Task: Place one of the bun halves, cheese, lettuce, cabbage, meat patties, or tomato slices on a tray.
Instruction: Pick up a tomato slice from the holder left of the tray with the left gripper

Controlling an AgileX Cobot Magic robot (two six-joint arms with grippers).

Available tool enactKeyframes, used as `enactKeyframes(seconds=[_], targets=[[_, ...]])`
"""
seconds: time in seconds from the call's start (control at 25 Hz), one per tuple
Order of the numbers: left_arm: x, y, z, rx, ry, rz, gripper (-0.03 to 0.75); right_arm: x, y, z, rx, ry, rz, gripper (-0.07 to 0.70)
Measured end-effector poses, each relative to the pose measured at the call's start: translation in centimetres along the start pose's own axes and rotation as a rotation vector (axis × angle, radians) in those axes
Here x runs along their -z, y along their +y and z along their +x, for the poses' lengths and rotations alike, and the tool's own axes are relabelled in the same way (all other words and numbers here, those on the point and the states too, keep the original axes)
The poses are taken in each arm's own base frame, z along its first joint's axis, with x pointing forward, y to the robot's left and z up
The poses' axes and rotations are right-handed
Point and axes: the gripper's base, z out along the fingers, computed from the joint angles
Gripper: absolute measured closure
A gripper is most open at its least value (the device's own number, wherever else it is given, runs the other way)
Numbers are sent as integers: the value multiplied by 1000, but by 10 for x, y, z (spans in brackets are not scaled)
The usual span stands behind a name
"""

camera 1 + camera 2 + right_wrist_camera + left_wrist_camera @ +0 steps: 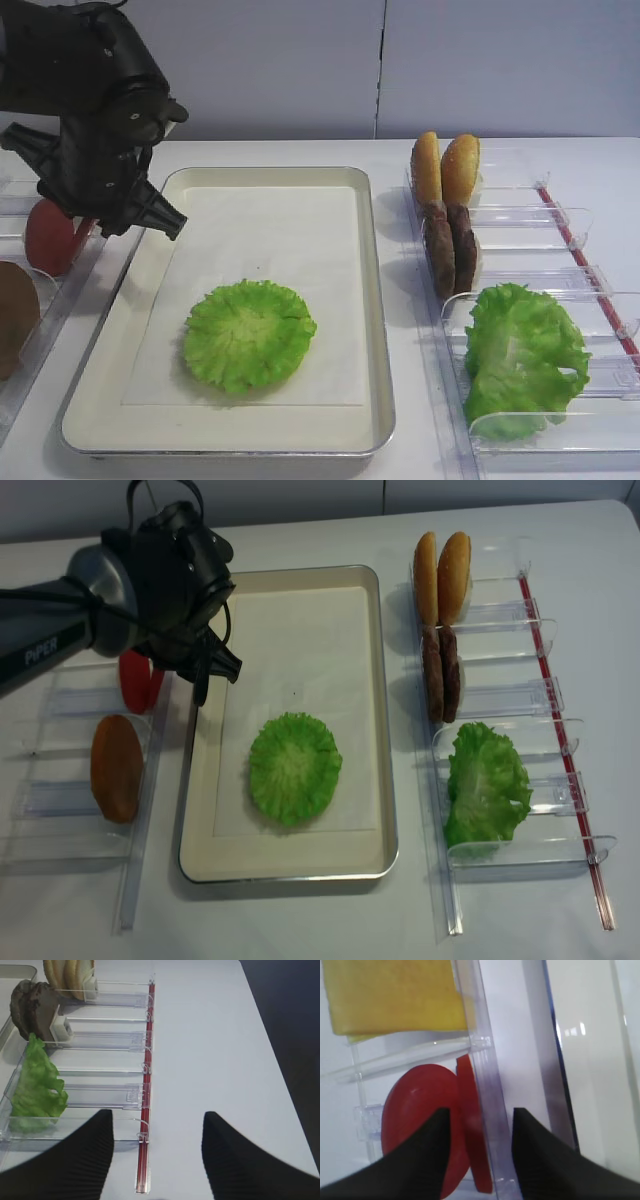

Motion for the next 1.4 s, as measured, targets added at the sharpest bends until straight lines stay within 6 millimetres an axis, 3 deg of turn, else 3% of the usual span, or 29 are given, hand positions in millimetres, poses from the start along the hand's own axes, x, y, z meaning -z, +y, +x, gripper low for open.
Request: enactKeyframes(seconds=[0.68,1.16,1.4], targets=[[0,1,1,5,9,-11,650,0,0,0,-2,0,0,195],[1,2,1,24,13,-18,655,0,0,0,-4,0,0,219],[16,14,3,60,-2,-14,655,0,0,0,-6,0,0,264]])
